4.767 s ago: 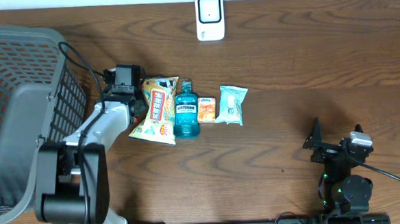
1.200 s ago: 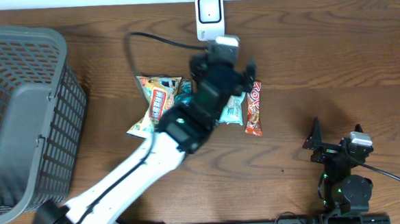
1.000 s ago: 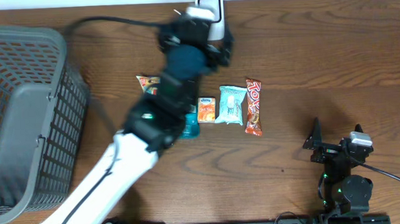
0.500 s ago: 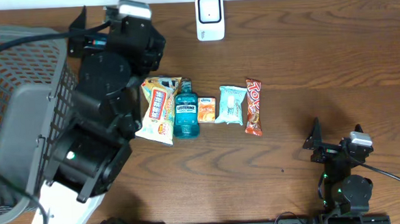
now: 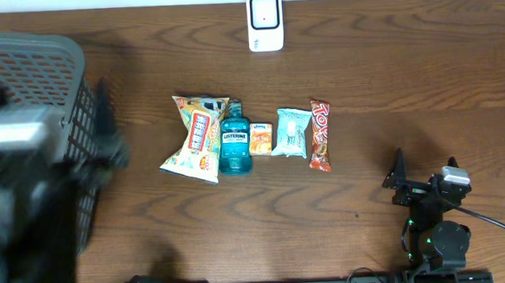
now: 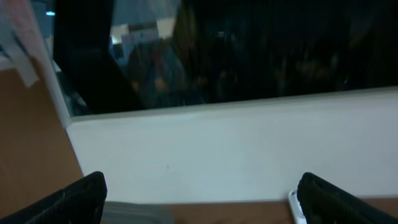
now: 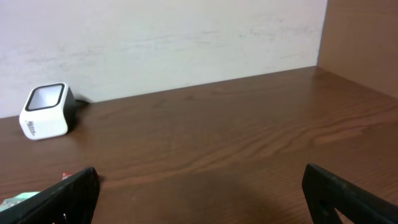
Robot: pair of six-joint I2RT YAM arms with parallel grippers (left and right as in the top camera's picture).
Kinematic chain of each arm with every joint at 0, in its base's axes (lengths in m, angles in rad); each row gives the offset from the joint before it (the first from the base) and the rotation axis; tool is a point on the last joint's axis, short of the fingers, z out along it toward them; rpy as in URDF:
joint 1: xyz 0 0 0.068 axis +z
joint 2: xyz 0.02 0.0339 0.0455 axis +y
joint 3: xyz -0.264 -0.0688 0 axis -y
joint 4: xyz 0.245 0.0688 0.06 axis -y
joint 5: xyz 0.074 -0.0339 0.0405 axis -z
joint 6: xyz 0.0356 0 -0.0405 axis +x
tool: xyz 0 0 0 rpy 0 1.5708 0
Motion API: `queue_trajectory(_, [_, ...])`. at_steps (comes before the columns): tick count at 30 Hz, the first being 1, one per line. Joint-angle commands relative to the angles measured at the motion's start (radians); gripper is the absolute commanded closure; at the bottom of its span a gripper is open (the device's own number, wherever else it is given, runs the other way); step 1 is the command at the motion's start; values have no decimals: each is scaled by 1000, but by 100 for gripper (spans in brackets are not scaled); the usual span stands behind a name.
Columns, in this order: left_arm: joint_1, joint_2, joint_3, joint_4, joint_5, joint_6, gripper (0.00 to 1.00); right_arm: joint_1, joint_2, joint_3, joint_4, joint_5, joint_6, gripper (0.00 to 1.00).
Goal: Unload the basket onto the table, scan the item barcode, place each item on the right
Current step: 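Withdraw the left gripper back to the basket side, then reach the right gripper to the orange Kleenex pack and grasp it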
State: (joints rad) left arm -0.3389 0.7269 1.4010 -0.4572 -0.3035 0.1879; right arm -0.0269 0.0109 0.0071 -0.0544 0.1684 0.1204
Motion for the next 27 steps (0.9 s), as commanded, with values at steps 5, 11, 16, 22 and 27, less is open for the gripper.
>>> queue_trajectory(5, [262,-215,-5,-93,410,-212,2,8,-4,-2,-3,-3,-13,1])
queue_trajectory(11, [245,-328,-5,-102,452,-211,2,8,-4,-2,-3,-55,36,1])
queue_trajectory(16, [283,-397,-17,-108,454,-212,2,8,-4,-2,-2,-421,353,1])
queue_trajectory(22, [306,-450,-61,-110,454,-222,2,8,-3,-2,10,-797,715,1])
queue_trajectory(27, [306,-490,-78,-110,455,-280,2,8,-3,-2,9,-847,724,1])
